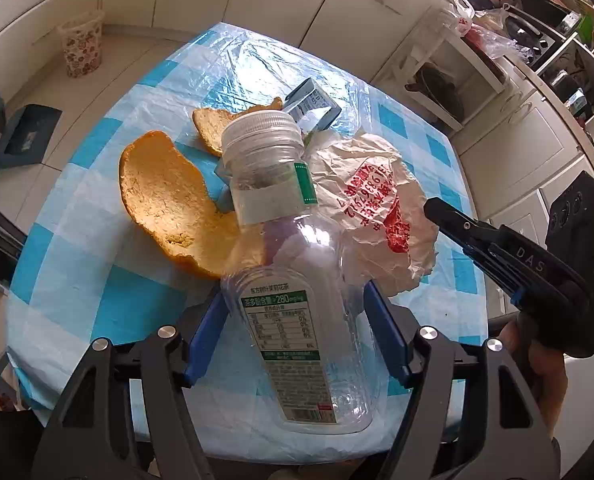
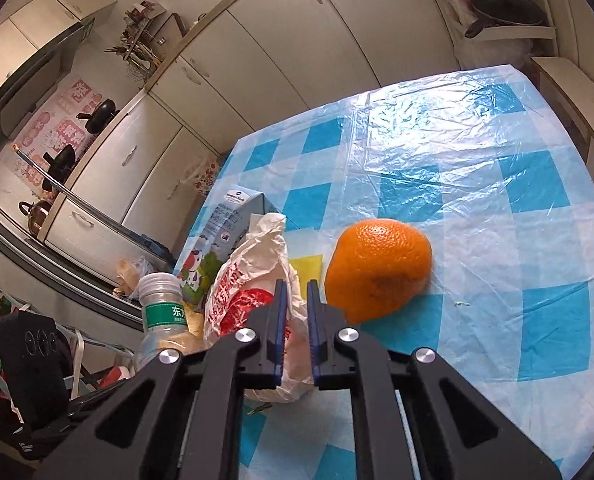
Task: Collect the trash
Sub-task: 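Grasp the clear plastic bottle with the left gripper while the right grasps the white-red bag, then drop the white-red bag into the yellow bucket with the right gripper while the left carries the bottle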
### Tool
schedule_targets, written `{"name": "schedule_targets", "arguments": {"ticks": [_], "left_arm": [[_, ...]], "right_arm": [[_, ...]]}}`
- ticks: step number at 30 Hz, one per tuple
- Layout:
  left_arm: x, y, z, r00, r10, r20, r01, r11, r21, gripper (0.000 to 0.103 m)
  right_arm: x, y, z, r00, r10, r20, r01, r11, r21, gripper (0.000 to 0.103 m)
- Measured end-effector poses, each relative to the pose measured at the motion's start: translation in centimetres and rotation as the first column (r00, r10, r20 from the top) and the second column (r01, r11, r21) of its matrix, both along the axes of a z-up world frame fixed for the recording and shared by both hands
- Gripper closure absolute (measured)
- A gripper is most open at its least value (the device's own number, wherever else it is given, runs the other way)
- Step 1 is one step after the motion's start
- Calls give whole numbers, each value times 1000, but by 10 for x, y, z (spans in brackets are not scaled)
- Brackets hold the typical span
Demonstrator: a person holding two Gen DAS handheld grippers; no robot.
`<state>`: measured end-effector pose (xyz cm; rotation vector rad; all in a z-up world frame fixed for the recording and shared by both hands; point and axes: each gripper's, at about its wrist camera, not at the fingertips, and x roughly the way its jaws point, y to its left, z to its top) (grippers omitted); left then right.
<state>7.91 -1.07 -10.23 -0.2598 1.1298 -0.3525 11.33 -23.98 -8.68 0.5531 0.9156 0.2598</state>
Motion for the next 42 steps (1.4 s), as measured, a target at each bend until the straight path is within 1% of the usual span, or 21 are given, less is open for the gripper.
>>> {"name": "schedule_targets", "arguments": {"ticks": [1, 2, 3, 4, 5, 8, 10, 11, 12, 13, 14, 15, 17, 20, 23, 26, 28, 32, 36, 39, 42], "left_arm": [[-1, 1, 1, 1000, 3, 0, -3, 1000, -2, 40], [-2, 4, 1, 1000, 6, 1, -6, 1000, -9, 41], [-3, 7, 3, 1000, 11, 5, -11, 1000, -15, 41], [-4, 9, 6, 1000, 16, 14, -16, 1000, -19, 42], [-5, 12, 8, 1000, 19, 23, -18, 1000, -22, 43], [-9, 17, 16, 998, 14, 56, -13, 1000, -22, 45], [-10, 17, 18, 998, 9, 63, -8, 1000, -17, 46], [-10, 17, 19, 998, 6, 62, -5, 1000, -21, 46], [-11, 18, 19, 998, 6, 62, -4, 1000, -24, 46], [-11, 18, 21, 998, 4, 65, -2, 1000, -26, 47], [-12, 18, 22, 998, 2, 69, 0, 1000, -25, 47], [-13, 18, 22, 997, 2, 72, 0, 1000, -23, 47], [-13, 18, 22, 997, -2, 72, 2, 1000, -12, 47], [-15, 21, 23, 998, 3, 69, -2, 1000, -26, 48], [-19, 25, 31, 995, 6, 98, 0, 999, -54, 48], [-25, 27, 41, 989, 2, 147, 10, 996, -83, 50], [-28, 25, 46, 986, -1, 166, 17, 995, -98, 50], [-32, 17, 48, 984, -18, 175, 36, 994, -103, 50], [-37, 6, 47, 984, -42, 170, 61, 992, -111, 50], [-44, 0, 53, 980, -62, 188, 91, 985, -145, 50], [-51, -13, 62, 973, -94, 212, 130, 978, -163, 50]], "right_arm": [[-1, 0, 1, 1000, -3, 0, 3, 1000, -6, 90], [-1, -1, 0, 1000, -14, -6, 14, 1000, -8, 71], [-2, -4, -1, 999, -36, -14, 36, 999, -9, 39], [-3, -7, -4, 997, -76, -28, 76, 997, -23, 26], [-4, -10, -5, 993, -109, -35, 108, 994, -33, 21], [-1, -11, -15, 992, -98, -75, 98, 995, -3, 21], [2, -6, -23, 992, -67, -108, 67, 998, -2, 25], [3, -1, -27, 992, -39, -123, 40, 999, 9, 38], [4, 2, -29, 991, -15, -132, 19, 999, 29, 57], [4, 4, -30, 991, 6, -137, 1, 999, 49, 62], [3, 5, -28, 992, 16, -127, -8, 998, 60, 74], [1, 5, -25, 994, 20, -109, -13, 998, 66, 81], [-4, 3, -16, 997, 18, -73, -12, 996, 91, 85], [-16, -5, -1, 1000, 2, 0, -2, 988, 153, 86], [-29, -16, 19, 995, -23, 96, 4, 980, 198, 86], [-46, -28, 39, 982, -58, 180, 24, 983, 183, 86], [-57, -38, 48, 974, -88, 211, 56, 986, 155, 86], [-75, -61, 55, 965, -146, 216, 130, 988, 89, 86], [-92, -87, 54, 953, -231, 198, 225, 973, 54, 86], [-111, -110, 57, 935, -298, 195, 306, 952, -14, 86], [-130, -128, 58, 912, -368, 183, 394, 909, -134, 86]]}}
